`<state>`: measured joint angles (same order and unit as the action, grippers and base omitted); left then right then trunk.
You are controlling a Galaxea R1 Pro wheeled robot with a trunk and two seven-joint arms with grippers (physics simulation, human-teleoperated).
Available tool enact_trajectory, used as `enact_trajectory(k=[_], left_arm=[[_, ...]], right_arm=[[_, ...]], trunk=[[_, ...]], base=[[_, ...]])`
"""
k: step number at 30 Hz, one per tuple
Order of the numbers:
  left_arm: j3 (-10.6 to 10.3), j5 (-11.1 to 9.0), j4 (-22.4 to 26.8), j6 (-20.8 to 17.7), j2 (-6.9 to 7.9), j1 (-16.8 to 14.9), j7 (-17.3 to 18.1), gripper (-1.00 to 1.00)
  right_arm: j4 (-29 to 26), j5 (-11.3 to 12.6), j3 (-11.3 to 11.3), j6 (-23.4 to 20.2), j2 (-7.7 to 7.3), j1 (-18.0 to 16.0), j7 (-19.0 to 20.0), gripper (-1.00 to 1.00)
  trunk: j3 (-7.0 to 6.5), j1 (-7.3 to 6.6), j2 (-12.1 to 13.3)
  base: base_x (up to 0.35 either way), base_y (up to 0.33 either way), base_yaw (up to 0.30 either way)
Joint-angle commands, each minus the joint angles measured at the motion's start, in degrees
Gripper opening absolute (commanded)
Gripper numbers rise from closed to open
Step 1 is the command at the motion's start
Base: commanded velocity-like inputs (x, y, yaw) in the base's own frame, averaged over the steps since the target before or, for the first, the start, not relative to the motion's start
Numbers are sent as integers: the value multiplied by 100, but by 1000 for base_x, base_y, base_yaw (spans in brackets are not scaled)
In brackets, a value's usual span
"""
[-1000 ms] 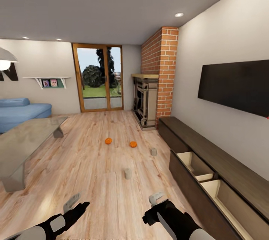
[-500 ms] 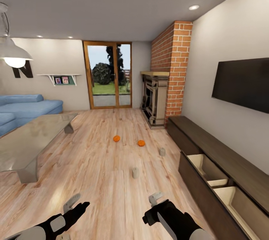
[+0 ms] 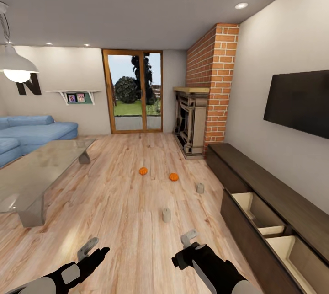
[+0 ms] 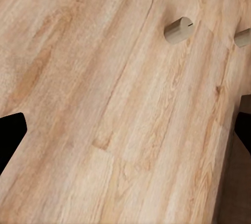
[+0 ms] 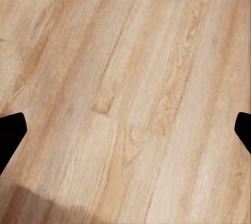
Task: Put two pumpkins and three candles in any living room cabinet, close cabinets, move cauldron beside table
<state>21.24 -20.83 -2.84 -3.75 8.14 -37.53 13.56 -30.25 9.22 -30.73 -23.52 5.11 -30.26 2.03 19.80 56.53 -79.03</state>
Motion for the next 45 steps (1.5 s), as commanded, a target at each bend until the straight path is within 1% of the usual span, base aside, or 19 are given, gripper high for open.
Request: enact_trajectory(k=[1,7,13,21,28,45], left_arm=[[3,-63,-12,-21,4,-9,26,100],[3,-70,-11,-21,-5,-9,28,100],[3,-70,-15,-21,-13,-9,26,100],[3,-70,-15,-21,-14,-9,24,100],[3,-70,-15,-21,-14,-9,24,100],[3,-70,-15,-21,-14,-9,24,100]], right_arm=[[-7,60,-37,47,-6,-6,-8,100],[-7,55,-209,110,-10,-6,11,100],[-7,54,-225,111,-10,-6,13,100],[-7,45,-231,95,-10,-6,8,100],[-7,45,-231,85,-10,-6,8,100],[-3,45,-240,85,-10,-6,8,100]], trunk=[[7,0,-4],[7,0,-4],[0,0,-4],[-20,0,-4],[-37,0,-4],[-39,0,-4]], base=[[12,-4,0],[3,-1,0],[0,0,118],[89,-29,257],[249,-141,249],[293,-178,32]])
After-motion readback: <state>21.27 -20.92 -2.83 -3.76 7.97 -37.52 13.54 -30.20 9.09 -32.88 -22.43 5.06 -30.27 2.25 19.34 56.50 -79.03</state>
